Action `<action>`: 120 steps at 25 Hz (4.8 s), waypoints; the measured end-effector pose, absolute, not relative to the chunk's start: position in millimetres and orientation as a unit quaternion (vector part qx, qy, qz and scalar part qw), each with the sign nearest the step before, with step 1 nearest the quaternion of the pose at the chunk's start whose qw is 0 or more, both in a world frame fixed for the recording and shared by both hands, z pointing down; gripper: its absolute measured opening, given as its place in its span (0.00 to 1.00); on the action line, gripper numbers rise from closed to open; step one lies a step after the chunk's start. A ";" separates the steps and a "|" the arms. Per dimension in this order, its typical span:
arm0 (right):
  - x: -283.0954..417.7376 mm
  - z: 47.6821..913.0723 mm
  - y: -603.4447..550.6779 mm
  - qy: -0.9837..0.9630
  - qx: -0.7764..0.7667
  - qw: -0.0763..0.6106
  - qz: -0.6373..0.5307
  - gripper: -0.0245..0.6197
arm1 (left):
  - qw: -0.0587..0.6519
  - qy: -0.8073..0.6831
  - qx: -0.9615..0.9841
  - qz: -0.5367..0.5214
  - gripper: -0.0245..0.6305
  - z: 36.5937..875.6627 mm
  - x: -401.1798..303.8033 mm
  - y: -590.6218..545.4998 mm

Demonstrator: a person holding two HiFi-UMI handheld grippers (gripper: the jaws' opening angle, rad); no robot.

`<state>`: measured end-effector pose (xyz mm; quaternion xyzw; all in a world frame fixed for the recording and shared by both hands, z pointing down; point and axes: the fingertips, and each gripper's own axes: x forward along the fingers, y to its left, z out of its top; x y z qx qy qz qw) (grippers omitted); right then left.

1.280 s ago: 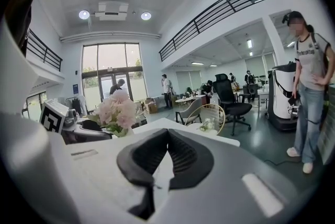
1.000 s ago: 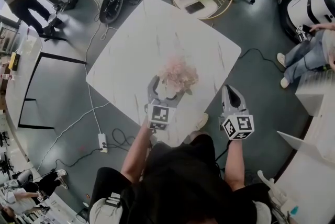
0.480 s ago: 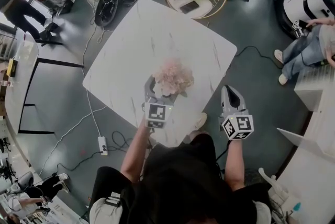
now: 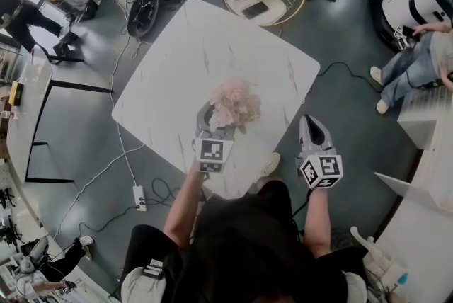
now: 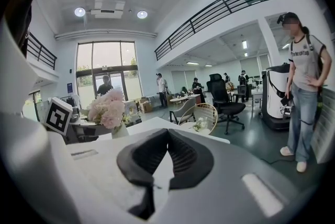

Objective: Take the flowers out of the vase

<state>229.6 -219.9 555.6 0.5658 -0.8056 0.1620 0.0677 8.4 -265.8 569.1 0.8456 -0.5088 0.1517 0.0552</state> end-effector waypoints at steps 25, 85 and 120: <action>226.8 546.7 -209.6 -0.803 0.572 0.063 0.155 0.04 | 0.077 -0.527 0.838 0.121 0.16 553.4 -8.9 -271.2; 190.8 510.6 -119.5 -0.786 0.606 0.019 0.124 0.04 | -0.005 -0.496 0.868 0.031 0.13 430.6 -33.3 -206.5; 176.0 502.3 -96.6 -0.787 0.606 0.003 0.116 0.04 | -0.016 -0.492 0.871 0.012 0.13 400.0 -44.3 -181.5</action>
